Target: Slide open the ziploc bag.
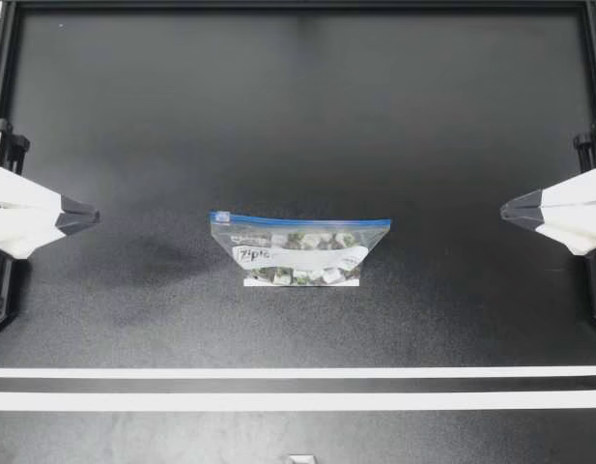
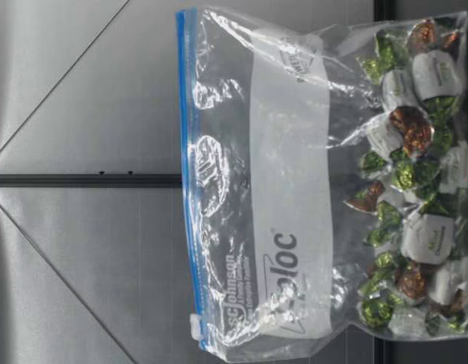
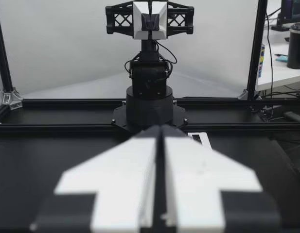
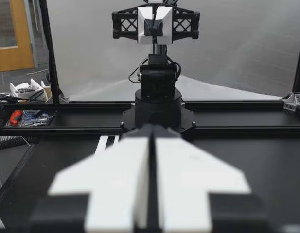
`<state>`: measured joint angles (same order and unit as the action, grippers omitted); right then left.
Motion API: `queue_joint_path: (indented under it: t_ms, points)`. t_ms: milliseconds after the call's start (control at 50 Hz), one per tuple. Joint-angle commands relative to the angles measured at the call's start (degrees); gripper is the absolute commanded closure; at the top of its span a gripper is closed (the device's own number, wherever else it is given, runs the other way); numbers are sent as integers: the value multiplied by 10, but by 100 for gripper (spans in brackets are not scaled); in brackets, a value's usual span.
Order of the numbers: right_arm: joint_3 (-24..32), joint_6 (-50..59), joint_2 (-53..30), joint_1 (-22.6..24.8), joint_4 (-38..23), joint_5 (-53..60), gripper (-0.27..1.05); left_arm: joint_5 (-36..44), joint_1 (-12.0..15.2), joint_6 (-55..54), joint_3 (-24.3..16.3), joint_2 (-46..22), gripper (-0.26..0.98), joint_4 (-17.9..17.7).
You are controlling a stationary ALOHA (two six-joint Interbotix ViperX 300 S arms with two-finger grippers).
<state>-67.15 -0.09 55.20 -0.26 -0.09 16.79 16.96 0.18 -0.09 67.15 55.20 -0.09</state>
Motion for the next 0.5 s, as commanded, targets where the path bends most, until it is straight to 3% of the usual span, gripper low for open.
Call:
queue_joint_path:
  t_ms: [0, 240, 420, 480]
  points:
    - [4, 1, -4, -4, -2, 3, 92, -4, -1, -10, -4, -13, 85, -9]
    - [10, 0, -23, -7, -2, 37, 94, -18, 0, -18, 12, -53, 89, -18]
    - [38, -1, -103, -24, -1, 128, 94, 6, 11, -18, 51, -114, 89, -19]
    - [53, -1, -137, -31, -2, 142, 94, 29, 19, -18, 64, -143, 89, -34]
